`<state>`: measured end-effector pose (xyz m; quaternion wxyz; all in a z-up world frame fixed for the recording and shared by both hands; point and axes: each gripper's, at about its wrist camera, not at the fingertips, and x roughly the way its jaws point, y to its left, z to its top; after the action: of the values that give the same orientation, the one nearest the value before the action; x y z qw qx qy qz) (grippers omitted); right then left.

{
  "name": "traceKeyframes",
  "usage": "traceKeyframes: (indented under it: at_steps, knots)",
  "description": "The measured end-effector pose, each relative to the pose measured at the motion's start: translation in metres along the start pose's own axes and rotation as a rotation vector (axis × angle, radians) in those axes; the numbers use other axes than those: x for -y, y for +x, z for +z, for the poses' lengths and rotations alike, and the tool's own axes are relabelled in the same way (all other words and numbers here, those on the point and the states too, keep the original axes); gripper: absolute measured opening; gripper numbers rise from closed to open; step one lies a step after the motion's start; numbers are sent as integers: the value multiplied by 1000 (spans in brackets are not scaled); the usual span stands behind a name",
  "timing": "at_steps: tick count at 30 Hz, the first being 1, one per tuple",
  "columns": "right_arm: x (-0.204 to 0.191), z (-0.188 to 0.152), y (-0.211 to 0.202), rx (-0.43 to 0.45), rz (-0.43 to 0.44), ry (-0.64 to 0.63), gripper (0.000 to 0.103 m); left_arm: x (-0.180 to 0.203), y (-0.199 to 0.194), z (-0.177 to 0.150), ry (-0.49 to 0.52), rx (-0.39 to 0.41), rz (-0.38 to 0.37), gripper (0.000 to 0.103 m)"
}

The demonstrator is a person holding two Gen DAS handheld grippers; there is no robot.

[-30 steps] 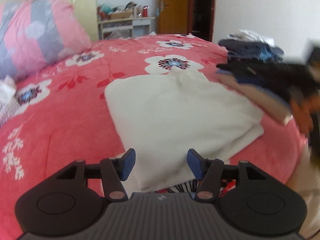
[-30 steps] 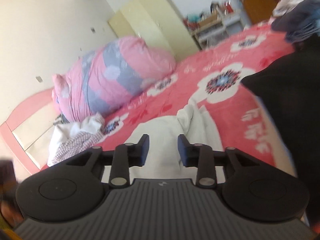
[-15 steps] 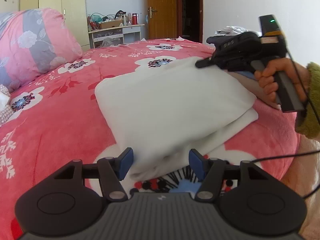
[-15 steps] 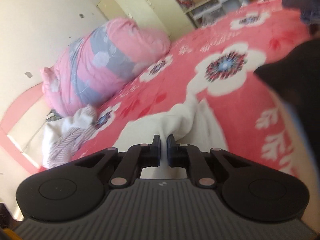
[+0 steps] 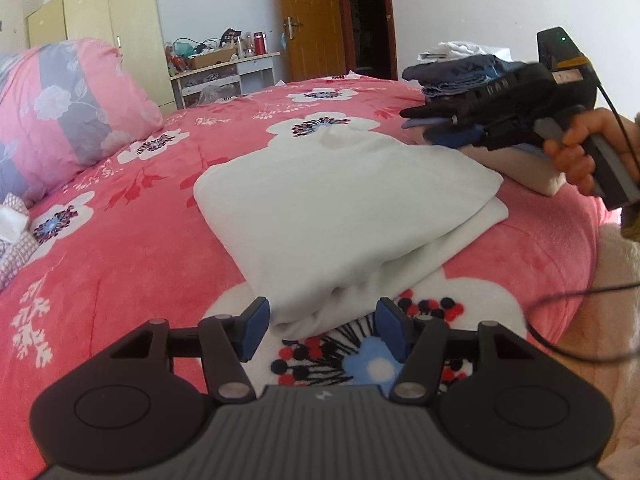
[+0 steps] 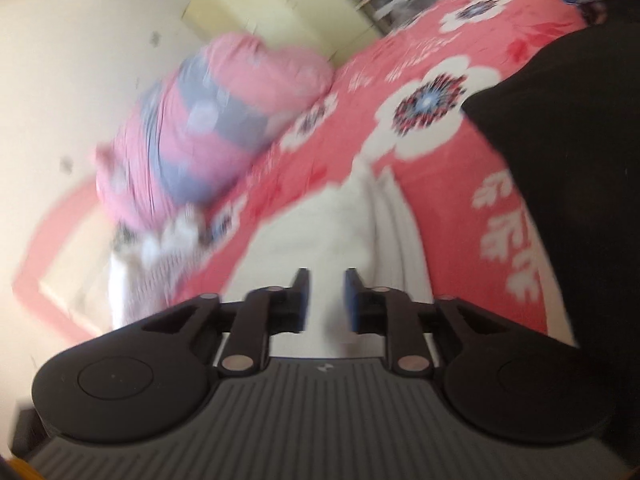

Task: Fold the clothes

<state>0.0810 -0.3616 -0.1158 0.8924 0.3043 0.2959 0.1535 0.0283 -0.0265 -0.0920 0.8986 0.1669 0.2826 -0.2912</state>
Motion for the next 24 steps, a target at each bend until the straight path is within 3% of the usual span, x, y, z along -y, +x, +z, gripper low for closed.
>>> traceKeyframes:
  at_steps: [1, 3, 12, 16, 18, 20, 22, 24]
  knots:
    - [-4, -4, 3, -28, -24, -48, 20, 0, 0, 0, -2, -4, 0, 60]
    - [-7, -9, 4, -34, -47, -95, 0, -1, -3, -1, -15, -10, -7, 60]
    - [0, -31, -23, 124, -40, -27, 5, -10, -8, -4, -70, -15, 78, 59]
    - [-8, -44, -41, 181, -48, -17, 6, -6, 6, -1, -87, 0, 94, 52]
    - [-22, -53, -48, 201, -42, -106, 6, -4, 12, -1, -85, 10, 105, 44]
    - [-44, -65, -52, 199, -34, -286, 7, -3, 19, 0, -91, 1, 116, 38]
    - [-71, -82, -48, 165, -92, -559, 16, -3, 21, -1, -90, 8, 128, 35]
    - [-92, -105, -40, 133, -204, -852, 28, -1, 21, -2, -68, 20, 144, 35]
